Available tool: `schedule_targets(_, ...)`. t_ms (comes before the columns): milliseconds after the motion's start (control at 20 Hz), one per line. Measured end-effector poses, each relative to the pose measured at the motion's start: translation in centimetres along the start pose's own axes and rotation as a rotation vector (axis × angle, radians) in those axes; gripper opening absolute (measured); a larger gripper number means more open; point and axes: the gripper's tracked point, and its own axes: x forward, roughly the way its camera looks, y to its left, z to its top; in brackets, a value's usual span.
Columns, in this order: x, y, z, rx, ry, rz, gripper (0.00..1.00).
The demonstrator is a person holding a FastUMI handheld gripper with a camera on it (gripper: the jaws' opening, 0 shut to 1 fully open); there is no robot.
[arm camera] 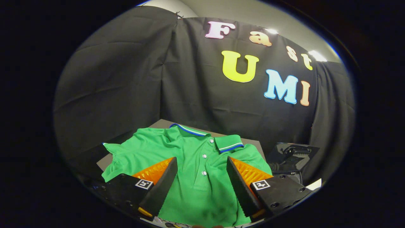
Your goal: Put the clothes into the washing machine and then close the washing machine lid.
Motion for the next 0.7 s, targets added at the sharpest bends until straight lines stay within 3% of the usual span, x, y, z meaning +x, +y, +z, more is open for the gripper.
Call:
schedule_targets(300,2.2,-1.5,-2.3,-0.064,0.083,-0.075,0.98)
schedule_targets(450,2.9,-1.1,-3.5,-0.005,0.113,-0.017,0.99)
schedule_targets(550,3.2,-0.6,-3.7,0.036,0.132,0.056,0.94)
schedule_targets(700,2.8,-0.2,-3.9,0.057,0.164,0.107,0.68)
